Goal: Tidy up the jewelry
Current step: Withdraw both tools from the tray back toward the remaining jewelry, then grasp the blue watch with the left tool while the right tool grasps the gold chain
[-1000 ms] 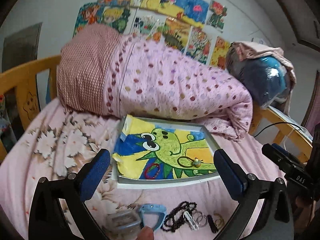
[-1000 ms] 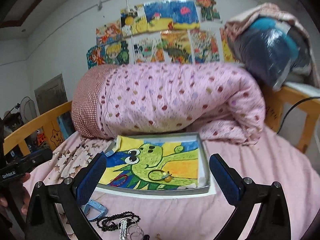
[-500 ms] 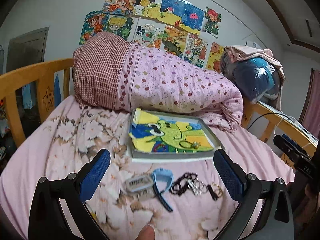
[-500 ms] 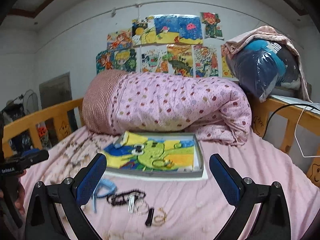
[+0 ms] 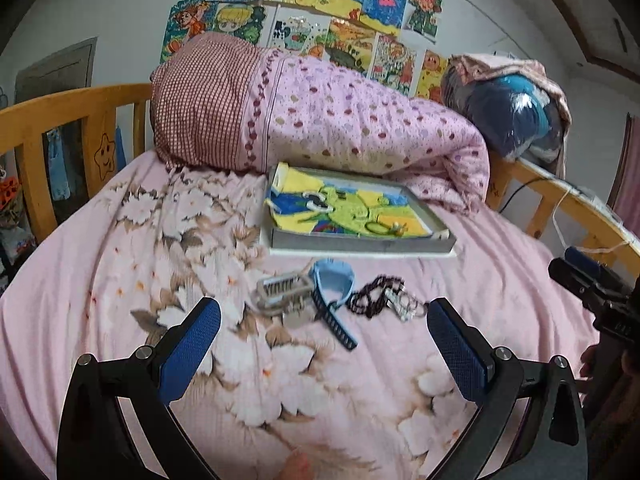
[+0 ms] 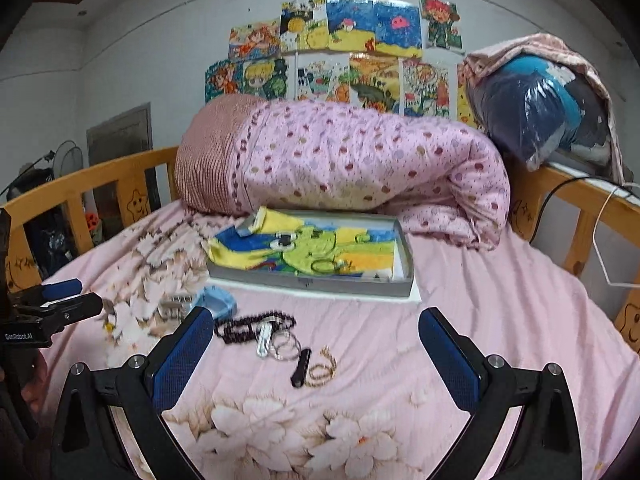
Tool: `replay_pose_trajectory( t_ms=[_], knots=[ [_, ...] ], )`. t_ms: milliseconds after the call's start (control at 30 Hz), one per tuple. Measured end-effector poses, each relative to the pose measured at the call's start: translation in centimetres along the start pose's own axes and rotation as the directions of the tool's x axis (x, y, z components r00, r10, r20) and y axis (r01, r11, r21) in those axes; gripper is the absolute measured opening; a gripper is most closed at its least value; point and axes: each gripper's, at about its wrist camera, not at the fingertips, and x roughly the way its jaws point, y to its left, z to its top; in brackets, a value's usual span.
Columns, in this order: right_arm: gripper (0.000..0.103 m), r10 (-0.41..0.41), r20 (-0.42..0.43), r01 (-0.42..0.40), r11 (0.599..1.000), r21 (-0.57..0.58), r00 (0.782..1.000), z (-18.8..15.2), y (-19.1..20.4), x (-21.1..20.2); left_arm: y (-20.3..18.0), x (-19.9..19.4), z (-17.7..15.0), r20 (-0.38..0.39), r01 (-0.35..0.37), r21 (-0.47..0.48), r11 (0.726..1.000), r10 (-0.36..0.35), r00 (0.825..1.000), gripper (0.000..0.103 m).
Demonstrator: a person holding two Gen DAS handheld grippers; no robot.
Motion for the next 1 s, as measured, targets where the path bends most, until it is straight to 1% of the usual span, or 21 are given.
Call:
replay_pose_trajectory(
  t_ms=[200, 333, 400, 467, 533, 633, 733, 900, 1000],
  knots=[
    [0.103, -0.010, -0.086, 0.009, 1.000, -0.014, 0.996, -1.5, -0.6, 1.6, 0.0, 1.4, -2.0, -0.063, -0.021, -0.016, 1.000, 0.020, 0.998, 0.101],
    [0.103, -0.016, -0.150, 0.014, 1.000, -0.018, 0.989, -2.2, -1.1, 2.8, 0.0, 2.6, -2.8, -0.110, -0.019, -0.039, 0.999, 0.014, 0.994, 0.101],
    [0.103, -0.016, -0.199, 0.010, 0.999, -0.032, 0.980, -2.5, -1.4, 3.8, -0.2, 3.1, -3.0, -0.124, -0.016, -0.042, 0.999, 0.011, 0.992, 0.101],
    [0.103, -0.041, -0.236, 0.027, 0.998, -0.064, 0.971, -2.9, -1.8, 4.6, -0.3, 3.6, -3.0, -0.137, -0.012, -0.040, 0.999, 0.006, 0.991, 0.101],
    [0.103, -0.063, -0.256, 0.040, 0.995, -0.093, 0.964, -3.1, -2.4, 5.4, -0.5, 4.2, -3.0, -0.153, -0.007, -0.037, 0.999, 0.001, 0.988, 0.101],
    [0.103, -0.068, -0.269, 0.043, 0.994, -0.097, 0.961, -3.3, -3.4, 6.4, -0.9, 5.3, -3.1, -0.186, 0.006, -0.026, 1.000, -0.011, 0.982, 0.101],
    [0.103, -0.032, -0.276, 0.009, 0.996, -0.085, 0.961, -3.2, -4.2, 7.4, -1.5, 6.6, -3.0, -0.214, 0.010, -0.002, 1.000, -0.011, 0.977, 0.101],
    [0.103, 0.018, -0.287, -0.070, 0.983, -0.170, 0.958, -3.4, -3.8, 9.6, -2.5, 8.9, -2.7, -0.234, 0.014, 0.035, 0.999, -0.006, 0.972, 0.101],
    [0.103, 0.048, -0.301, -0.115, 0.971, -0.208, 0.953, -3.6, -3.6, 10.8, -2.5, 10.3, -2.4, -0.239, 0.001, 0.028, 1.000, 0.006, 0.971, 0.101]
  ],
)
